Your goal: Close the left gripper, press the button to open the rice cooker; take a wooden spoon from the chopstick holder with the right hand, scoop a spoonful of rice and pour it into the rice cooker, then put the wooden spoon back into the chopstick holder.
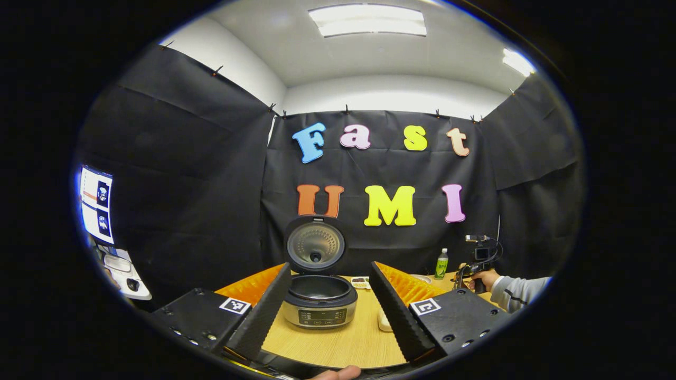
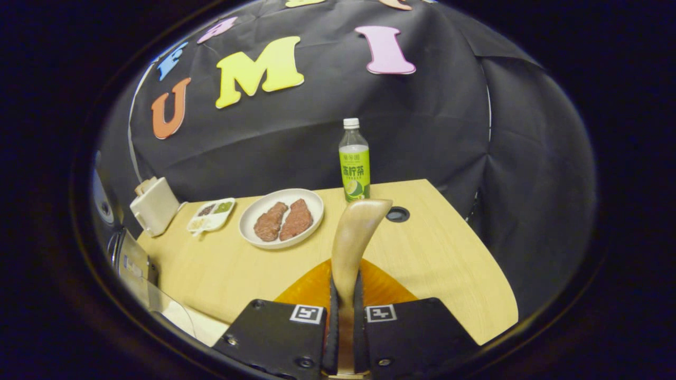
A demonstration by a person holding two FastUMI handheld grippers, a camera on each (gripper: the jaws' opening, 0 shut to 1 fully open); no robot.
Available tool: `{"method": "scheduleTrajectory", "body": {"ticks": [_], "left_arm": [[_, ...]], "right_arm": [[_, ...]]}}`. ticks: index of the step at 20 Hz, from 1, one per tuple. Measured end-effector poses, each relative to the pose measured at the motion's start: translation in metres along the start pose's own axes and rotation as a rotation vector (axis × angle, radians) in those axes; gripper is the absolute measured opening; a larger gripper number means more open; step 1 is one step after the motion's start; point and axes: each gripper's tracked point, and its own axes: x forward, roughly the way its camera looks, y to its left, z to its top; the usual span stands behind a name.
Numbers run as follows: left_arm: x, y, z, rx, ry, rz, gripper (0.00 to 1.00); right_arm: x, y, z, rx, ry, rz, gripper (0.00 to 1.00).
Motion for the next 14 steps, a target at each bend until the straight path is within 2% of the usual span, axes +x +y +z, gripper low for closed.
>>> {"method": "scheduleTrajectory", "body": {"ticks": [4, 8, 11, 14], "left_arm": [[-0.003, -0.003, 0.003, 0.005, 0.0, -0.011, 0.94], [-0.002, -0.012, -0.004, -0.006, 0.014, -0.036, 0.94], [0.0, -0.015, -0.008, -0.021, 0.031, -0.032, 0.94], [-0.001, -0.021, -0.012, -0.034, 0.04, -0.049, 0.94]], "right_arm": [[-0.027, -0.007, 0.012, 0.051, -0.073, -0.002, 0.14], [-0.055, -0.016, 0.031, 0.041, -0.14, -0.004, 0.14], [-0.08, -0.013, 0.046, 0.029, -0.195, -0.009, 0.14], [-0.107, 0.006, 0.058, 0.019, -0.235, 0.024, 0.14]]}}
